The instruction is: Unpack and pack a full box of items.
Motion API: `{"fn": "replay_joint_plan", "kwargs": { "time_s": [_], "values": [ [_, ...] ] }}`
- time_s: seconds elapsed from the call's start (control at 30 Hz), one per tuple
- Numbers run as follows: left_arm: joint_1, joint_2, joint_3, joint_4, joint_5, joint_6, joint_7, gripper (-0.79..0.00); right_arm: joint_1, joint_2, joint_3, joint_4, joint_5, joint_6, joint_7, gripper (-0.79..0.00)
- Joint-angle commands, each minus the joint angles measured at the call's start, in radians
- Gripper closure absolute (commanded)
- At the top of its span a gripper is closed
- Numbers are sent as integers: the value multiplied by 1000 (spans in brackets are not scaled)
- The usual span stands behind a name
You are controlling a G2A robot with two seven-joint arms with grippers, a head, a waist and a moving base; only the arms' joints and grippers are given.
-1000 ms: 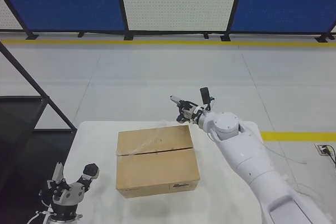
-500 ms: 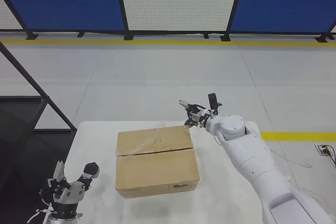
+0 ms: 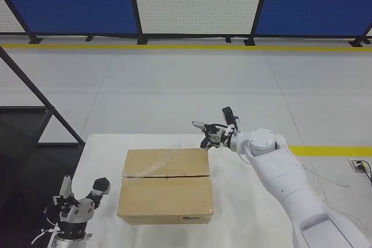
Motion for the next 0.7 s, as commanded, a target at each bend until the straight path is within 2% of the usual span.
{"fn": "replay_joint_plan", "kwargs": {
  "time_s": [0.0, 0.13, 0.23, 0.33, 0.5, 0.67],
  "values": [
    [-3, -1, 4, 1, 5, 2, 3, -785, 1, 2, 3, 0, -2, -3, 37, -785],
    [-5, -2, 11, 2, 13, 3, 7, -785, 1, 3, 18, -5, 22, -15, 82, -785],
    [-5, -3, 13, 2, 15, 2, 6, -785, -5, -6, 30, -17, 52, -21, 60, -785],
    [-1, -4, 15, -3, 14, 1, 6, -785, -4, -19, 24, -13, 42, 6, -20, -785],
    [12, -6, 18, -16, 30, -11, 11, -785, -4, -19, 24, -13, 42, 6, -20, -785],
    [12, -9, 11, -10, 72, -32, 71, -785, -14, -19, 24, -24, 43, 2, -26, -785]
  ]
}}
